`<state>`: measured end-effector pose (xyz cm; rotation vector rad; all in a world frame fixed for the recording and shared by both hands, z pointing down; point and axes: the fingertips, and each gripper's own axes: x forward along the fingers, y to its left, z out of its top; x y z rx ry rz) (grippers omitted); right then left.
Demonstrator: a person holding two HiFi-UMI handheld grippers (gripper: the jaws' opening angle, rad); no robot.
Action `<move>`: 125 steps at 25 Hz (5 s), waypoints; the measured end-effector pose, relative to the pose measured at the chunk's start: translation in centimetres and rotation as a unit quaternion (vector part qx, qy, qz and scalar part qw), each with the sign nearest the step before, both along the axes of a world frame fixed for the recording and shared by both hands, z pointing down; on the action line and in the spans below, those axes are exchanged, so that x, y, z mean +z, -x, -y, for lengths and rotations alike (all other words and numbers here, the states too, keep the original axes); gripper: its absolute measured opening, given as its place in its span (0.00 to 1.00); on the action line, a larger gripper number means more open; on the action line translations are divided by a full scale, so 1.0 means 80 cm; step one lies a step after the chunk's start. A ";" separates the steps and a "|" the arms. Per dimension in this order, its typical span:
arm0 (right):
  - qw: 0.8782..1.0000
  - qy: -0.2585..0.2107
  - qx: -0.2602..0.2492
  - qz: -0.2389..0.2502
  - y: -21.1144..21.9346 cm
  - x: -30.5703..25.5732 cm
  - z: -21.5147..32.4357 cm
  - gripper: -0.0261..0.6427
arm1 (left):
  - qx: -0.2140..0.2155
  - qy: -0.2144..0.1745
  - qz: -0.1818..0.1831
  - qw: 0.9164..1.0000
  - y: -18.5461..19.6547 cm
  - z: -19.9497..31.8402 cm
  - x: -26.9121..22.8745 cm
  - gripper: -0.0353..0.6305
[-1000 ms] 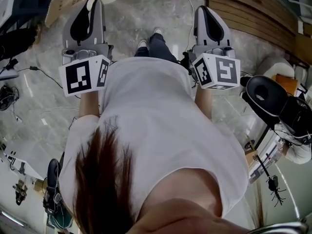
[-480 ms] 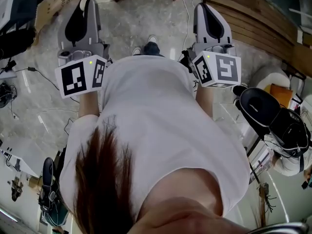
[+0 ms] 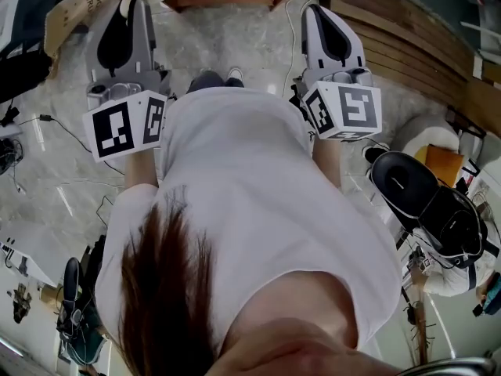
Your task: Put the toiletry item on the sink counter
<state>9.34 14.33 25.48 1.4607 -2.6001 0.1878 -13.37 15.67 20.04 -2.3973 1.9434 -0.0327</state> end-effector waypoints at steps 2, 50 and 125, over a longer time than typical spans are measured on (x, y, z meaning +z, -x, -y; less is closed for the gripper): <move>1.000 -0.003 0.001 -0.001 -0.009 0.002 0.005 0.06 | 0.003 -0.002 0.001 1.000 -0.009 0.004 0.001 0.12; 0.997 -0.002 0.071 -0.034 0.088 -0.030 0.188 0.06 | 0.067 -0.007 -0.002 0.998 0.092 0.222 -0.029 0.12; 0.999 0.025 0.032 -0.030 0.127 0.000 0.437 0.06 | 0.013 -0.009 0.007 1.000 0.144 0.485 -0.006 0.12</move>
